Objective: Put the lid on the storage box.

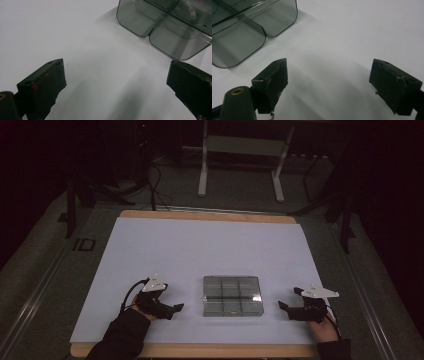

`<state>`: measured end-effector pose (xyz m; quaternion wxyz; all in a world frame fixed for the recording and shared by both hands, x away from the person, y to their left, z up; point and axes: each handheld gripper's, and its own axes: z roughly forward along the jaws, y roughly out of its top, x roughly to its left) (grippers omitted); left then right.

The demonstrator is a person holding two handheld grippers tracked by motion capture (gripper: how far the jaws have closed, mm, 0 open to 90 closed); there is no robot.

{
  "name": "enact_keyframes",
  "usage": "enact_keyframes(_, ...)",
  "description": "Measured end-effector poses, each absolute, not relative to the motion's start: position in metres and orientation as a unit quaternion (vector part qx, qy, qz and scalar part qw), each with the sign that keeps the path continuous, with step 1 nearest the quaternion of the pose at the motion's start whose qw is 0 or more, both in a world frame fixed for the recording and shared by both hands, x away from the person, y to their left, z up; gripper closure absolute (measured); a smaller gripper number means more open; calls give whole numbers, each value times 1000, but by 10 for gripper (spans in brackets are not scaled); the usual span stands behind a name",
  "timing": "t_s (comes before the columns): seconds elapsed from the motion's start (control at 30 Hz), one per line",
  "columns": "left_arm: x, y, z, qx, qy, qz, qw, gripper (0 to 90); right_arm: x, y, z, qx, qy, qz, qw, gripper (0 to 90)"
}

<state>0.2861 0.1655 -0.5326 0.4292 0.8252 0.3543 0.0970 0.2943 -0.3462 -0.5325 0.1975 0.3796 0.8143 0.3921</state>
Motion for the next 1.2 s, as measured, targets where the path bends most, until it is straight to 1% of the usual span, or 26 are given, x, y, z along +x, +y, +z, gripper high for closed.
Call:
enact_keyframes(0.2,282,173,-535,820,367,110,426,35,289,-349,-532,386,811,390,202,150)
enact_keyframes(0.47,278,174,-538,820,369,121,420,35,282,-351,-532,389,806,392,213,151)
enact_keyframes(0.7,275,174,-540,811,379,136,424,35,279,-348,-534,391,806,378,235,154)
enact_keyframes(0.93,272,169,-540,820,370,159,407,35,278,-350,-534,412,789,378,255,151)
enact_keyframes(1.03,273,171,-540,815,380,155,408,35,279,-354,-534,431,776,385,255,150)
enact_keyframes(1.2,271,174,-540,802,391,166,421,35,278,-353,-534,432,774,381,262,152)
